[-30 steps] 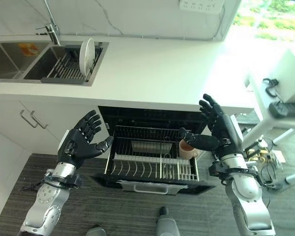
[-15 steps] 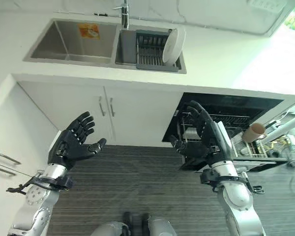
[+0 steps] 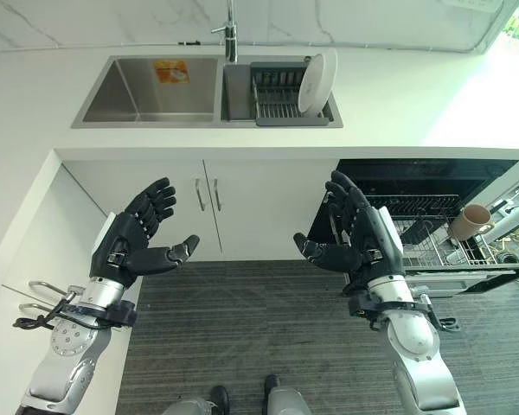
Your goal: Place the dishes in the dishwasher.
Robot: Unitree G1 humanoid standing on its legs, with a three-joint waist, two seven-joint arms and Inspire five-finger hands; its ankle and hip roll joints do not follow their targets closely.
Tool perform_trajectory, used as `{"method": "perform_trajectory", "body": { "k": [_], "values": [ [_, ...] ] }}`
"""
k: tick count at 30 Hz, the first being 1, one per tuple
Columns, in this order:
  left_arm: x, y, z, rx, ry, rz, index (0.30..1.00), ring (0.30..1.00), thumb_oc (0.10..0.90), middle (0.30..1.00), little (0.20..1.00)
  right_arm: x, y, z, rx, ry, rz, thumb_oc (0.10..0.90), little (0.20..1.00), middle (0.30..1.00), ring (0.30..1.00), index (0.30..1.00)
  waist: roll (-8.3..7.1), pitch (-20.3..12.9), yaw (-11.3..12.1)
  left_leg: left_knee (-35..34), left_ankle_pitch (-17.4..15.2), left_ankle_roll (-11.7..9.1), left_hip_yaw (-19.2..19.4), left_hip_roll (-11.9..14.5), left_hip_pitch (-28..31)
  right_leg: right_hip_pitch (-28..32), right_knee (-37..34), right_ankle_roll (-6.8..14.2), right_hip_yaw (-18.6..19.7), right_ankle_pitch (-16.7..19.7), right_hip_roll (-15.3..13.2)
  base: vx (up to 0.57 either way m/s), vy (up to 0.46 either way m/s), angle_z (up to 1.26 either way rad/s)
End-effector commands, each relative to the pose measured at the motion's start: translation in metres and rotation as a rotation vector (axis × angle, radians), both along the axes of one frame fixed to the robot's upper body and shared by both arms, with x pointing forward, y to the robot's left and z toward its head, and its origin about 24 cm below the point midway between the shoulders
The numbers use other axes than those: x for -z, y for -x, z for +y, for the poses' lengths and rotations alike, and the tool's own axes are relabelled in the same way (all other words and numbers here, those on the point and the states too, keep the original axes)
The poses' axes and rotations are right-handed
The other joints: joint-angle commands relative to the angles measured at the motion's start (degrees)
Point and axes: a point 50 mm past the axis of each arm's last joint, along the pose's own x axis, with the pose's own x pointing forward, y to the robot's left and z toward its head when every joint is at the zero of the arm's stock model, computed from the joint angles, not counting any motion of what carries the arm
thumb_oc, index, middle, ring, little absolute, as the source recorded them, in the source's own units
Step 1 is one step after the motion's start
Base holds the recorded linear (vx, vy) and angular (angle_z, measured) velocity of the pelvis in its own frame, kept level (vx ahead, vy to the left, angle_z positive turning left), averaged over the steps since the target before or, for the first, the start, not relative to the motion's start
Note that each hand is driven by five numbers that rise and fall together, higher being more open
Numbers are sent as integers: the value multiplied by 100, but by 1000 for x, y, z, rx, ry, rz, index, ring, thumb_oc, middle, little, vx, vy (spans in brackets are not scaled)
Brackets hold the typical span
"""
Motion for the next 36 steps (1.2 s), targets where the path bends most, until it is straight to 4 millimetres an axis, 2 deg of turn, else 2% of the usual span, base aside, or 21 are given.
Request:
{"method": "perform_trajectory", "body": {
  "k": [1, 3, 4, 6, 7, 8, 10, 13, 17, 21, 24, 25, 26, 27, 28, 29, 30, 31, 32, 34, 36],
  "values": [
    [-43, 1, -12, 71, -24, -280, 900, 900, 800, 900, 900, -49, -2, 0, -33, -11, -279, 800, 900, 900, 900, 900, -50, -343, -37, 738, 767, -115, 73, 450, -170, 241, -33, -31, 49, 177, 311, 94, 15, -3],
    [-43, 2, -13, 82, -36, -283, 900, 900, 800, 900, 900, -49, -2, 0, -29, -13, -275, 800, 900, 900, 900, 900, -41, -325, -20, 513, 825, -105, 89, 468, -230, 275, -33, 1, 97, 160, 350, 161, 91, -8],
    [-43, 4, -13, 102, -18, -286, 900, 900, 800, 900, 900, -49, -4, 0, -33, -20, -260, 800, 900, 900, 900, 900, 142, -281, 96, -415, 971, -107, 54, 558, -544, 437, -33, 91, 244, -1, 597, 310, 218, 3],
    [-44, 6, -15, 95, -12, -309, 900, 900, 800, 900, 900, -48, -4, 3, -54, -9, -259, 800, 900, 900, 900, 900, 375, -274, 271, -415, 1098, -235, -383, 697, -1370, 675, -33, 137, 433, -163, 907, 416, 246, 4],
    [-43, 7, -14, 89, -8, -314, 900, 900, 800, 900, 900, -49, -4, 3, -64, -13, -261, 800, 900, 900, 900, 900, 406, -281, 347, -415, 1220, -291, -638, 687, -1595, 779, -33, 127, 558, -213, 976, 363, 159, -29],
    [-43, 9, -14, 86, -3, -323, 900, 900, 800, 900, 900, -49, -4, 3, -68, -14, -260, 800, 900, 900, 900, 900, 423, -279, 420, -415, 1251, -339, -807, 687, -1794, 875, -33, 117, 629, -259, 1017, 318, 124, -62],
    [-43, 11, -11, 79, 8, -337, 900, 900, 800, 900, 900, -50, -3, 0, -78, -12, -262, 800, 900, 900, 900, 900, 439, -288, 448, -415, 1288, -395, -662, 783, -1846, 983, -33, 99, 660, -371, 1038, 317, 160, -94],
    [-49, 11, -8, 72, -1, -367, 900, 900, 800, 900, 900, -51, 1, 3, -143, -31, -251, 800, 900, 900, 900, 900, 440, -406, 387, -415, 888, -271, -374, 863, -1646, 1195, -33, 199, 693, -567, 861, 346, 256, -78],
    [-56, 7, -15, 94, 8, -390, 900, 900, 800, 900, 900, -53, 0, 6, -140, -33, -267, 800, 900, 900, 900, 900, 378, -554, 434, -415, 673, -52, -401, 654, -1489, 1465, -33, 270, 765, -667, 794, 273, 200, -4],
    [-66, 2, -24, 144, -7, -425, 900, 900, 800, 900, 900, -55, -3, 4, -100, -55, -293, 800, 900, 900, 900, 900, 140, -744, 501, -415, 454, 200, -527, 352, -1276, 1553, -33, 522, 556, 17, 558, 284, 109, 29],
    [-73, 3, -23, 164, -11, -455, 900, 900, 800, 900, 900, -55, -1, 6, -105, -80, -306, 800, 900, 900, 900, 900, 109, -807, 505, -415, 331, 315, -659, 183, -1097, 1645, -26, 661, 425, 657, 543, 225, 95, 32],
    [-75, 5, -23, 174, -13, -463, 900, 900, 800, 900, 900, -54, 0, 8, -108, -93, -307, 800, 900, 900, 900, 900, 78, -830, 543, -415, 288, 386, -640, 108, -1054, 1667, 254, 751, 357, 925, 546, 168, 125, 14],
    [-77, 6, -24, 183, -21, -476, 900, 900, 800, 900, 900, -52, 0, 13, -113, -108, -311, 800, 900, 900, 900, 900, 110, -825, 591, -415, 194, 479, -623, 59, -932, 1495, 1023, 868, 186, 1427, 519, 161, 149, 8],
    [-79, 7, -25, 184, -27, -485, 900, 900, 800, 900, 900, -51, 0, 15, -117, -116, -315, 800, 900, 900, 900, 900, 156, -804, 595, -415, 148, 511, -641, 55, -852, 1286, 1478, 890, 157, 1553, 522, 123, 135, -17],
    [-80, 8, -26, 184, -30, -490, 900, 900, 800, 900, 900, -51, 1, 17, -118, -121, -319, 800, 900, 900, 900, 900, 196, -789, 591, -415, 120, 527, -663, 64, -807, 1163, 1749, 892, 133, 1587, 541, 142, 147, -34],
    [-82, 8, -26, 170, -38, -509, 900, 900, 800, 900, 900, -52, 0, 23, -136, -137, -336, 800, 900, 900, 900, 900, 340, -685, 532, -415, 18, 552, -726, 98, -587, 528, 2320, 799, -39, 1521, 504, 146, 116, -44],
    [-84, 8, -26, 165, -39, -515, 900, 900, 800, 900, 900, -53, -1, 25, -140, -146, -345, 800, 900, 900, 900, 900, 365, -642, 517, -415, -8, 554, -752, 78, -524, 305, 2236, 751, -155, 1405, 400, 176, 80, -31],
    [-86, 8, -25, 162, -39, -520, 900, 900, 800, 900, 900, -54, -1, 26, -142, -155, -352, 800, 900, 900, 900, 900, 372, -613, 501, -415, -15, 541, -782, 55, -483, 198, 1998, 707, -257, 1276, 287, 191, -62, -19],
    [-89, 6, -25, 160, -33, -522, 900, 900, 800, 900, 900, -56, -1, 25, -146, -178, -362, 800, 900, 900, 900, 900, 395, -567, 455, -415, -42, 499, -841, 43, -399, 131, 1305, 645, -433, 1071, 67, 206, -126, -12],
    [-89, 5, -25, 159, -40, -520, 900, 900, 800, 900, 900, -57, 2, 21, -159, -200, -367, 800, 900, 900, 900, 900, 402, -475, 335, -415, -166, 440, -931, 72, -249, 91, 459, 628, -527, 1160, -223, 202, -220, 10],
    [-88, 5, -27, 165, -47, -514, 900, 900, 800, 900, 900, -56, 3, 19, -177, -215, -356, 800, 900, 900, 900, 900, 387, -399, 189, -415, -292, 395, -1033, 95, -129, -11, -33, 666, -337, 1232, -368, 166, -281, 35]
  ]
}}
